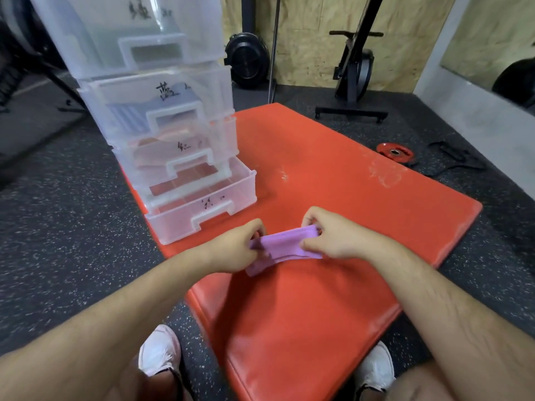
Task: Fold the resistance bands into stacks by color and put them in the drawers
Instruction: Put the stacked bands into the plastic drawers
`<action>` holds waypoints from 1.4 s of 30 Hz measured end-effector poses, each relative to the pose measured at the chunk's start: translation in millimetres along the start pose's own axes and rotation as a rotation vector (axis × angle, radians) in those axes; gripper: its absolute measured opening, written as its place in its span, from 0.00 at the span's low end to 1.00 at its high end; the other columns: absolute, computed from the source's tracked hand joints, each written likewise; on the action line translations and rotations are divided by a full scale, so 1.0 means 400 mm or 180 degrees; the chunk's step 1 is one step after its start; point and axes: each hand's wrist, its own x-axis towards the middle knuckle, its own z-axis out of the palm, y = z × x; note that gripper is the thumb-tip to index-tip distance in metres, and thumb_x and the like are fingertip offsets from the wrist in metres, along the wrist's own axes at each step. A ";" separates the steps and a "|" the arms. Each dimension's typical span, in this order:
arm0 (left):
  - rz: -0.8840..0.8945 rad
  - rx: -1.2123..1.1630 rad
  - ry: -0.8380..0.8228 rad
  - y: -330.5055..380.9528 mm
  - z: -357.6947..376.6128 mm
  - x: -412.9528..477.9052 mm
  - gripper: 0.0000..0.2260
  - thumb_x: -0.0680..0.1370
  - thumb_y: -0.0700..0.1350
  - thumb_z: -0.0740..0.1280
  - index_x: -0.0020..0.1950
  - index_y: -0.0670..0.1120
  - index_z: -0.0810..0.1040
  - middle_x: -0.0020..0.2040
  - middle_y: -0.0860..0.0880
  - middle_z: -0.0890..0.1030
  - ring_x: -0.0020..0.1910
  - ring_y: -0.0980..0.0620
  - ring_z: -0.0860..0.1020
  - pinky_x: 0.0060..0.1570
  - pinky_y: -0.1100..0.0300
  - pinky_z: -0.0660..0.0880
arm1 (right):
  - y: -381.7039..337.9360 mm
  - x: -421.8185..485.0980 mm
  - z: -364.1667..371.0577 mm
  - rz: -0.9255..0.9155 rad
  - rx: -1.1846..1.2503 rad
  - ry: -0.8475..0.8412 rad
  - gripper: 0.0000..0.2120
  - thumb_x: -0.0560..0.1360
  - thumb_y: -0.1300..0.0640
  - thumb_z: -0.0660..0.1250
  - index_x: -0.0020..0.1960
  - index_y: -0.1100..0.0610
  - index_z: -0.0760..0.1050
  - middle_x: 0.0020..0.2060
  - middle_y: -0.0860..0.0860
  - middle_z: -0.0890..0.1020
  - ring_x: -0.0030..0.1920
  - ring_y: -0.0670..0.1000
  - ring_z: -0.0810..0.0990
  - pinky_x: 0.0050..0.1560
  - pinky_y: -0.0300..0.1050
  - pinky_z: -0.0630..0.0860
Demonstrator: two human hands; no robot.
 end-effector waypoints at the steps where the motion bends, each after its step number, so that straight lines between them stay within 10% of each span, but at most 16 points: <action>1: -0.0051 -0.0142 0.0141 -0.003 -0.019 -0.008 0.12 0.75 0.47 0.72 0.51 0.51 0.70 0.41 0.51 0.80 0.38 0.52 0.77 0.38 0.58 0.72 | -0.010 0.005 -0.006 -0.0022 0.0231 0.0107 0.12 0.71 0.57 0.71 0.49 0.50 0.69 0.37 0.53 0.81 0.33 0.49 0.73 0.37 0.49 0.74; 7: -0.0210 -0.1707 0.1083 -0.041 -0.154 -0.071 0.18 0.73 0.40 0.74 0.50 0.58 0.69 0.38 0.48 0.79 0.32 0.52 0.72 0.34 0.59 0.71 | -0.149 0.056 -0.011 -0.0067 0.2014 0.0550 0.18 0.74 0.68 0.68 0.55 0.53 0.65 0.42 0.57 0.81 0.33 0.52 0.79 0.38 0.49 0.83; 15: -0.0798 -0.1669 0.2405 -0.142 -0.286 -0.141 0.11 0.68 0.39 0.76 0.41 0.49 0.75 0.32 0.51 0.78 0.30 0.48 0.78 0.37 0.55 0.74 | -0.382 0.210 0.035 -0.0577 0.1239 0.0696 0.10 0.72 0.65 0.68 0.46 0.52 0.84 0.39 0.48 0.83 0.35 0.50 0.78 0.39 0.44 0.79; 18: -0.0889 -0.1569 0.2471 -0.175 -0.307 -0.147 0.09 0.68 0.38 0.76 0.39 0.46 0.76 0.31 0.47 0.81 0.30 0.49 0.79 0.33 0.60 0.74 | -0.436 0.281 0.051 -0.0510 0.0791 0.0661 0.10 0.71 0.62 0.67 0.42 0.50 0.85 0.35 0.41 0.83 0.37 0.44 0.80 0.39 0.36 0.76; 24: -0.1110 -0.0682 0.2473 -0.238 -0.306 -0.119 0.06 0.70 0.46 0.76 0.35 0.49 0.82 0.38 0.47 0.81 0.38 0.54 0.76 0.33 0.68 0.67 | -0.473 0.373 0.096 -0.0114 0.0098 0.0403 0.13 0.62 0.54 0.61 0.37 0.43 0.83 0.33 0.38 0.84 0.44 0.50 0.84 0.55 0.55 0.80; 31: -0.1101 -0.0251 0.2403 -0.252 -0.288 -0.092 0.03 0.74 0.48 0.73 0.42 0.51 0.82 0.48 0.49 0.75 0.49 0.50 0.75 0.54 0.55 0.73 | -0.452 0.402 0.137 -0.0063 -0.0100 0.0614 0.10 0.71 0.56 0.62 0.39 0.49 0.82 0.34 0.40 0.82 0.41 0.45 0.80 0.36 0.37 0.65; 36: -0.1128 -0.0107 0.2730 -0.277 -0.304 -0.120 0.03 0.73 0.46 0.66 0.39 0.50 0.76 0.46 0.50 0.73 0.48 0.48 0.73 0.52 0.51 0.74 | -0.410 0.354 0.206 -0.0471 -0.0485 0.1665 0.08 0.75 0.47 0.65 0.50 0.45 0.81 0.50 0.44 0.79 0.58 0.50 0.75 0.62 0.49 0.64; 39: -0.1315 -0.0252 0.2890 -0.295 -0.321 -0.136 0.05 0.73 0.49 0.60 0.41 0.50 0.73 0.44 0.50 0.74 0.45 0.51 0.73 0.46 0.51 0.74 | -0.399 0.256 0.291 -0.1317 -0.0261 0.2616 0.05 0.72 0.52 0.68 0.45 0.51 0.80 0.45 0.48 0.77 0.50 0.54 0.76 0.54 0.52 0.72; 42: -0.1313 -0.0703 0.2767 -0.358 -0.331 -0.123 0.15 0.73 0.55 0.56 0.52 0.50 0.76 0.48 0.50 0.79 0.48 0.51 0.79 0.48 0.51 0.77 | -0.407 0.204 0.386 -0.1786 -0.0307 0.2285 0.05 0.71 0.53 0.68 0.45 0.52 0.80 0.43 0.48 0.79 0.47 0.54 0.77 0.50 0.51 0.74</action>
